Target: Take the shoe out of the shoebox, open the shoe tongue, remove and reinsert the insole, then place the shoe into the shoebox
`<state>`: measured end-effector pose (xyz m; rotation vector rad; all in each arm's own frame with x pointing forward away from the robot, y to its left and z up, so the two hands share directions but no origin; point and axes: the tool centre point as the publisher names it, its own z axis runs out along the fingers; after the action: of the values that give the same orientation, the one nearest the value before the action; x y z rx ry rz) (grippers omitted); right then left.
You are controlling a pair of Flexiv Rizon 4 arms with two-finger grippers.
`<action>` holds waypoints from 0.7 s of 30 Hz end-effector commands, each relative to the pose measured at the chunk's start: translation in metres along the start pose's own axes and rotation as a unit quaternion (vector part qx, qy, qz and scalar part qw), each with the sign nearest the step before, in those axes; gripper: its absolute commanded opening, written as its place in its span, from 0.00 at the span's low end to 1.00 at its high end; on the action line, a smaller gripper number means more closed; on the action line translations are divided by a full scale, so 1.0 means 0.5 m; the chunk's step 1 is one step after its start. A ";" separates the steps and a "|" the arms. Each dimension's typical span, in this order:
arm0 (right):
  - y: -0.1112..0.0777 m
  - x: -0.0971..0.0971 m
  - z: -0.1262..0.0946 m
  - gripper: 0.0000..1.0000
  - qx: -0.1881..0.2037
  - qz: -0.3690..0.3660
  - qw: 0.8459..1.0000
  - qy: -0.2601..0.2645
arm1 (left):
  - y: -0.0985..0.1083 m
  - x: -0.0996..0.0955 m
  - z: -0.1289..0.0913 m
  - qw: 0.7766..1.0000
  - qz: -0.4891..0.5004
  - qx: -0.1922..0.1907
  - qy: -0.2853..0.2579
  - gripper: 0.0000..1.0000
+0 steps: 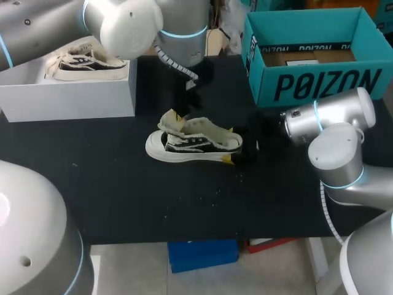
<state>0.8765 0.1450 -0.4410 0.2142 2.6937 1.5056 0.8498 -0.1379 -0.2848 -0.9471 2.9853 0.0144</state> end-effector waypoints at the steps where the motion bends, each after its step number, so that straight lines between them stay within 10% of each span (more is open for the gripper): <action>1: -0.001 -0.001 0.001 0.00 0.001 0.001 1.000 0.000 | -0.023 0.007 0.012 0.910 0.390 0.053 0.130 0.00; 4: -0.001 -0.001 0.001 0.00 0.001 0.001 1.000 0.000 | -0.035 0.032 0.010 0.855 0.489 0.009 0.173 0.00; 14: -0.001 -0.001 0.001 0.00 0.001 0.001 1.000 0.000 | -0.035 0.032 0.010 0.855 0.489 0.009 0.173 0.00; 21: -0.001 -0.001 0.001 0.00 0.001 0.001 1.000 0.000 | -0.043 0.020 0.067 0.812 0.544 0.026 0.211 0.00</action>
<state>0.8765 0.1450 -0.4410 0.2141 2.6936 1.5057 0.8449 -0.1601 -0.3035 0.1305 3.3279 -0.1550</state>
